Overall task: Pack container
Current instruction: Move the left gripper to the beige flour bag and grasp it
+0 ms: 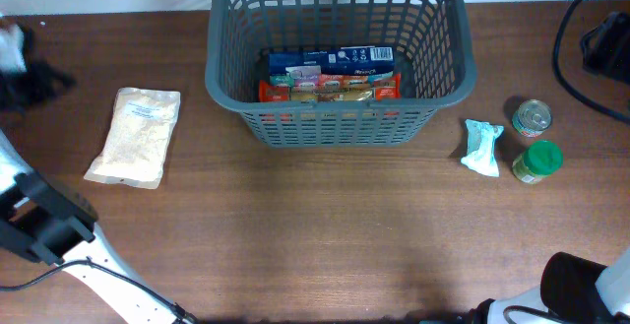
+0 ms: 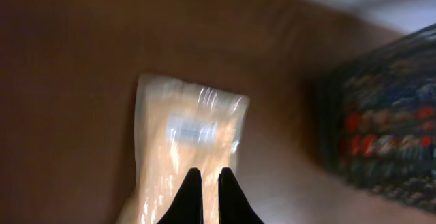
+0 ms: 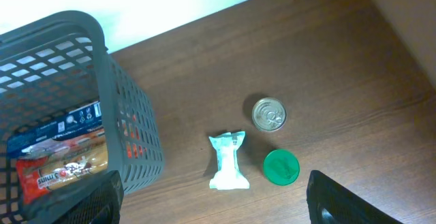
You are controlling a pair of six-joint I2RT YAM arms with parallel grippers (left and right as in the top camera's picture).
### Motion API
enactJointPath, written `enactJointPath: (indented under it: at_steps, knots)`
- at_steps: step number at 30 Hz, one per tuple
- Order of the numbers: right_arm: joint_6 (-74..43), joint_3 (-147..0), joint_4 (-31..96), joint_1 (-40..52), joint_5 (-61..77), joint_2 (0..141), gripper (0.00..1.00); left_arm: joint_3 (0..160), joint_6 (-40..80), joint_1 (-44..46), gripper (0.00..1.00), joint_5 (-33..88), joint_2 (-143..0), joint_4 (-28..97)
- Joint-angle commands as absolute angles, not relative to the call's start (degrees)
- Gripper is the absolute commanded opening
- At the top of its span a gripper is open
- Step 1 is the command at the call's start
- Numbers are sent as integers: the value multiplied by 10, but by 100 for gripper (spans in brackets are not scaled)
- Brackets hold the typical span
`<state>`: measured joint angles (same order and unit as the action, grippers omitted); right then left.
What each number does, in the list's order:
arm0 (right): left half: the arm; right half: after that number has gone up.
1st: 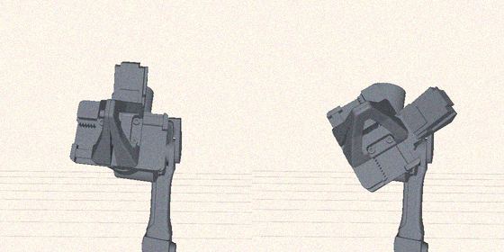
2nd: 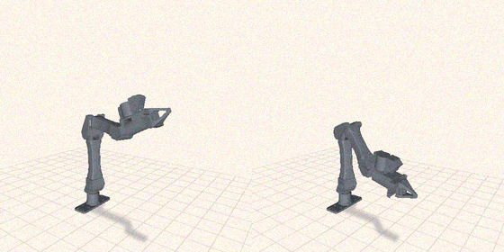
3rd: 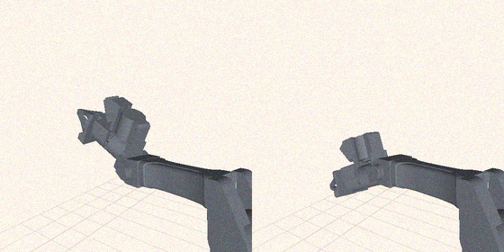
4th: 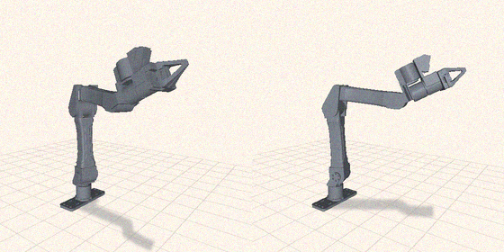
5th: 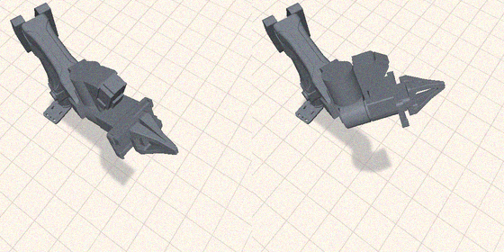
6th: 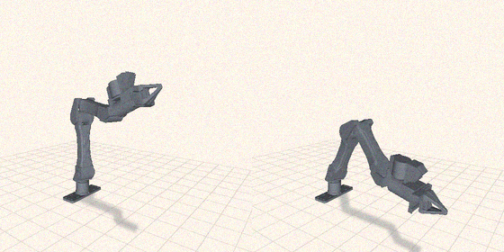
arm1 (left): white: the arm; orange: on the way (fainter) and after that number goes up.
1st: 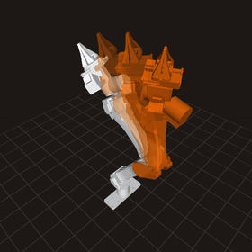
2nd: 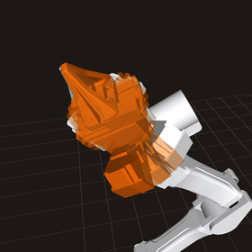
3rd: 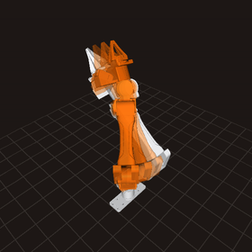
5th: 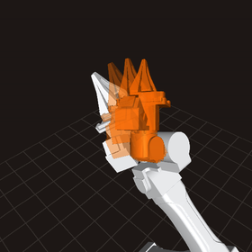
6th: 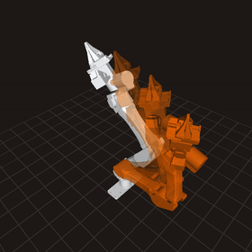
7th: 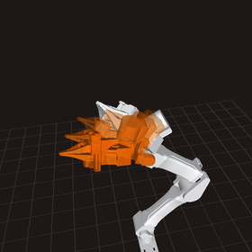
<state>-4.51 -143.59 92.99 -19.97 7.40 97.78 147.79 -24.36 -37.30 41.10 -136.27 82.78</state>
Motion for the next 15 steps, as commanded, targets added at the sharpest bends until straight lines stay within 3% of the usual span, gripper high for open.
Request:
enactJointPath:
  at_steps: [1, 6, 11, 15]
  knots:
    - [-48, -1434, 928, -203, 71, 981, 81, 1607, -232, -349, 2, 452, -1340, 846]
    - [-48, -1434, 928, -203, 71, 981, 81, 1711, -200, -316, 2, 312, -1340, 901]
    - [-48, -1434, 925, -203, 71, 982, 81, 1649, -171, -285, 4, 193, -1345, 938]
    - [-48, -1434, 926, -203, 71, 986, 81, 1581, -171, -236, 13, 71, -1345, 925]
